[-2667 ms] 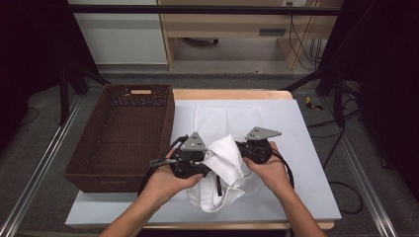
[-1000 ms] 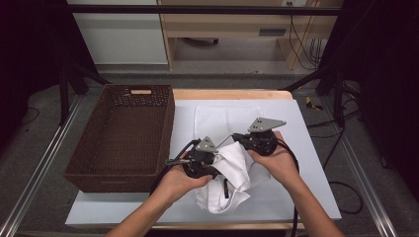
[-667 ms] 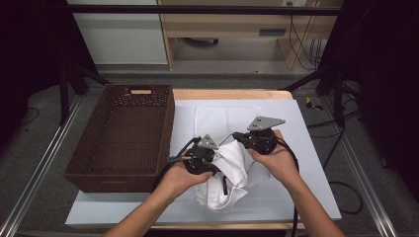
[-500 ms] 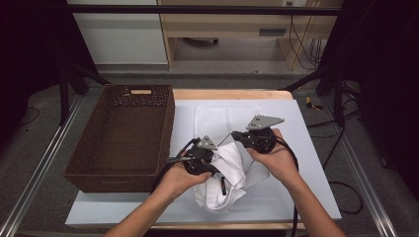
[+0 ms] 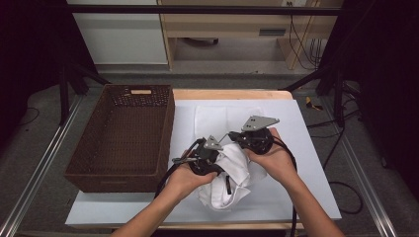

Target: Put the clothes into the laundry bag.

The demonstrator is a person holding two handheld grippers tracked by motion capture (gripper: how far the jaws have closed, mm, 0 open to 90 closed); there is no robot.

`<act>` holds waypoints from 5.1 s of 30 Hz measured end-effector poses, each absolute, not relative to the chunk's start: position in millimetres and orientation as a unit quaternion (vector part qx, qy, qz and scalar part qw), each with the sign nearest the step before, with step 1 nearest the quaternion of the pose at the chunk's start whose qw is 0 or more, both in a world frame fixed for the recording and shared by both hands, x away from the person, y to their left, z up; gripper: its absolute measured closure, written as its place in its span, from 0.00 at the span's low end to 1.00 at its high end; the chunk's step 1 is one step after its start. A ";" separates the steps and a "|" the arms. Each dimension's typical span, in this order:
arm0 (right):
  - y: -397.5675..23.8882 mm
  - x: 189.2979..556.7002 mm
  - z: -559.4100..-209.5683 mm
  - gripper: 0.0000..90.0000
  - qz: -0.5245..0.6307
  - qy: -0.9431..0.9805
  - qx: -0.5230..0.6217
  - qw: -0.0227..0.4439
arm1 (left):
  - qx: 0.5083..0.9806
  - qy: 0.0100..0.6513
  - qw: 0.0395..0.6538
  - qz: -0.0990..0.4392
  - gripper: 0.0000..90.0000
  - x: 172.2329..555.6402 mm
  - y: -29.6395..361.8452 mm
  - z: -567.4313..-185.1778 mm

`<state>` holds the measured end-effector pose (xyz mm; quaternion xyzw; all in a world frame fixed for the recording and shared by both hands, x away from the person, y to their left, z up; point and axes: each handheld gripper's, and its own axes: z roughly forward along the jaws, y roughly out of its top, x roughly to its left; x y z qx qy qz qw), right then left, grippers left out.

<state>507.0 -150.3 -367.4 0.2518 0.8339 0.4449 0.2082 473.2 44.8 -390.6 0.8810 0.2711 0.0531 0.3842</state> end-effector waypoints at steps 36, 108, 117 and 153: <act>-140.4 496.8 -367.5 0.99 0.451 0.841 0.227 0.194 | 0.843 0.348 0.398 0.099 0.79 504.0 40.0 -412.4; -153.1 487.7 -405.3 0.99 0.458 0.820 0.272 0.210 | 0.808 0.319 0.459 0.185 0.24 456.7 55.0 -422.8; -152.9 480.0 -413.6 0.99 0.473 0.811 0.276 0.208 | 0.804 0.316 0.464 0.194 0.23 433.4 75.4 -420.6; -152.4 473.8 -426.7 0.99 0.472 0.816 0.267 0.200 | 0.885 0.287 0.353 0.097 1.00 426.2 73.1 -461.8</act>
